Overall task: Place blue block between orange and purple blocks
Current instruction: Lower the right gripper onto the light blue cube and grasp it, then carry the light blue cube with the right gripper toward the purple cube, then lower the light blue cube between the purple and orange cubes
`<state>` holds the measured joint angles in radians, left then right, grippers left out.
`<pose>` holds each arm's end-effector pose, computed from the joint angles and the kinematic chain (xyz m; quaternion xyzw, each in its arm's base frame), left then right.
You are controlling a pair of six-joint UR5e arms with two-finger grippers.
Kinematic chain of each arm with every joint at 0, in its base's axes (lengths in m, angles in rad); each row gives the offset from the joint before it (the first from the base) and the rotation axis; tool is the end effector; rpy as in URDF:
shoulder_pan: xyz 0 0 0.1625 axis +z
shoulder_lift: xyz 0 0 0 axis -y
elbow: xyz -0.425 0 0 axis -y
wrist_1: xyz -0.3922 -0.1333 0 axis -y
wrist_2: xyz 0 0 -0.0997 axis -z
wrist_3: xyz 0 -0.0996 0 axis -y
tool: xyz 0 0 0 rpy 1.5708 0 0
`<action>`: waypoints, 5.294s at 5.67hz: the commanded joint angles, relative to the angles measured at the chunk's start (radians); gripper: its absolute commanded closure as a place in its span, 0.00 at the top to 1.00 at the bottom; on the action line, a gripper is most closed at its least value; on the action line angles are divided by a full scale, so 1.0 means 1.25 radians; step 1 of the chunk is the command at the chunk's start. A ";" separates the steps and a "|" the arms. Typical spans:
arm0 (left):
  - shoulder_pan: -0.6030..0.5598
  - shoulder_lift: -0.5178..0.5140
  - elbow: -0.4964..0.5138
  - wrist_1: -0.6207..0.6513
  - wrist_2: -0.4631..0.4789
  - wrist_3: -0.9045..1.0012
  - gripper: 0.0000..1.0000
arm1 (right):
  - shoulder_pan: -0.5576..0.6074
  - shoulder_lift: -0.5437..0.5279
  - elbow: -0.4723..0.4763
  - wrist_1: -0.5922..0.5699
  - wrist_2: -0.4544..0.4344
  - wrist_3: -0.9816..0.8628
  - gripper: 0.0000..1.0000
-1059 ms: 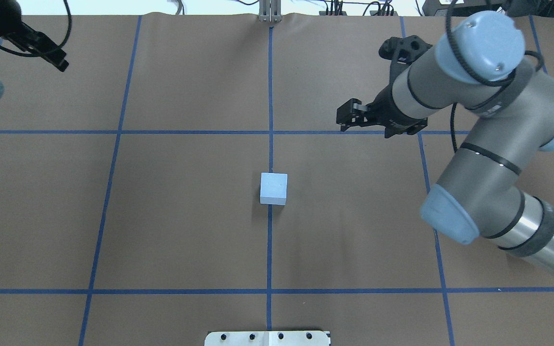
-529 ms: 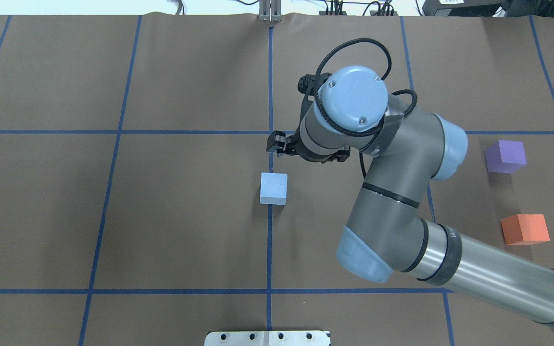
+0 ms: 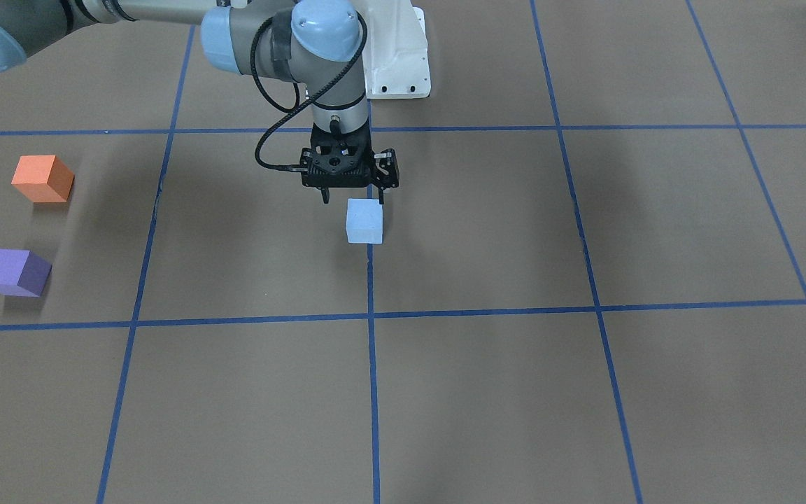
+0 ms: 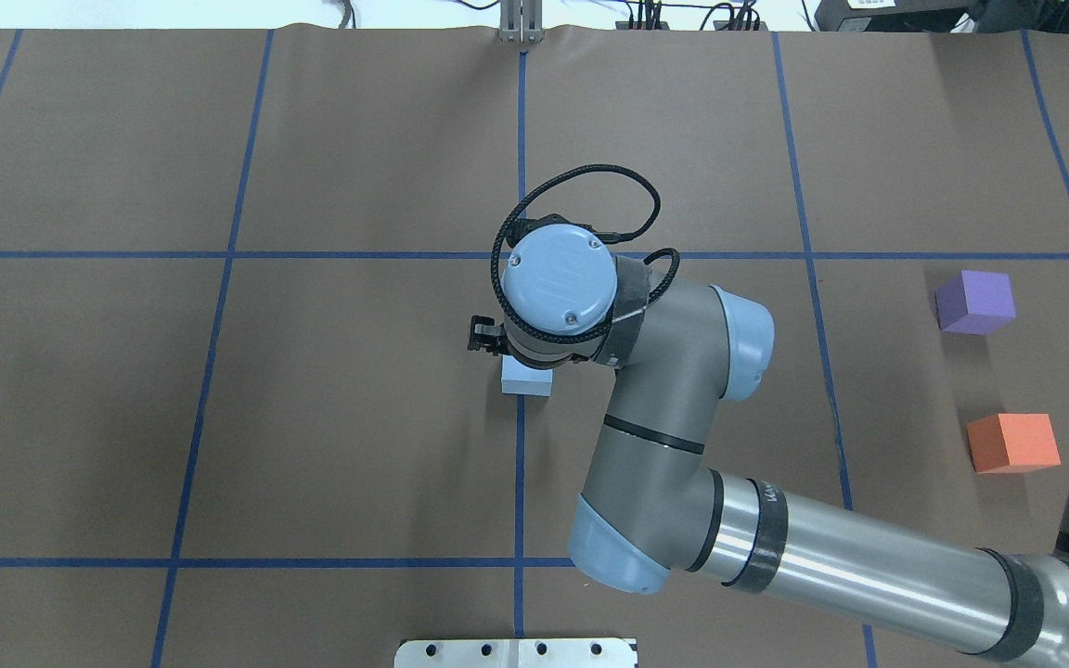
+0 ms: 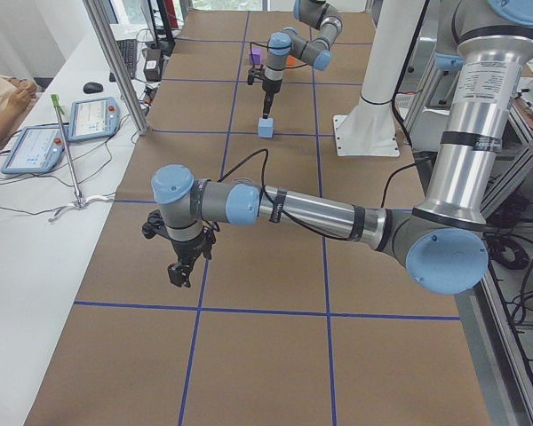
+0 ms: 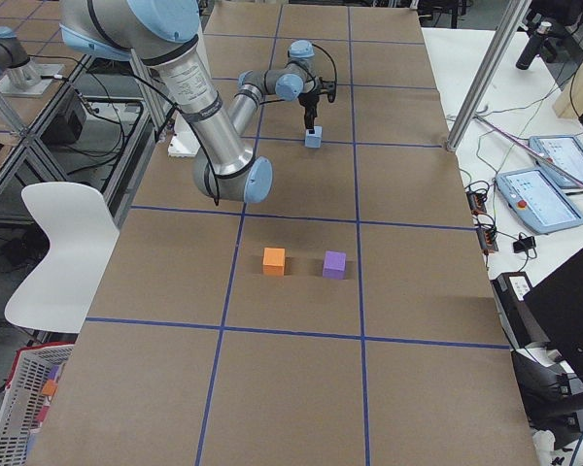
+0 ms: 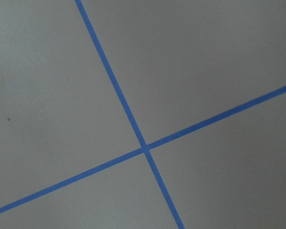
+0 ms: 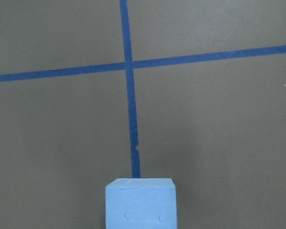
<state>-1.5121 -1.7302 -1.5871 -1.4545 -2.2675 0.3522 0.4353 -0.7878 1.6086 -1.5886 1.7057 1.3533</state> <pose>-0.0366 -0.5608 0.5839 0.0775 0.3334 0.2016 0.9177 -0.5909 -0.4070 0.1736 0.0663 -0.3892 0.0736 0.9158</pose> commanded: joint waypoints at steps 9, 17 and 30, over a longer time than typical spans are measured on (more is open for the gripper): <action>-0.047 0.098 0.003 -0.095 -0.075 -0.255 1.00 | 0.184 -0.166 0.130 0.055 0.110 -0.143 0.00; -0.046 0.108 -0.008 -0.098 -0.077 -0.249 1.00 | 0.452 -0.791 0.168 0.505 0.288 -0.380 0.00; -0.045 0.108 -0.015 -0.098 -0.083 -0.249 1.00 | 0.391 -0.792 0.161 0.578 0.238 -0.369 1.00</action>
<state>-1.5677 -1.5953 -1.6064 -1.5769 -2.3708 0.0414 0.8620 -1.7797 1.7915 -0.8555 1.9592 0.9152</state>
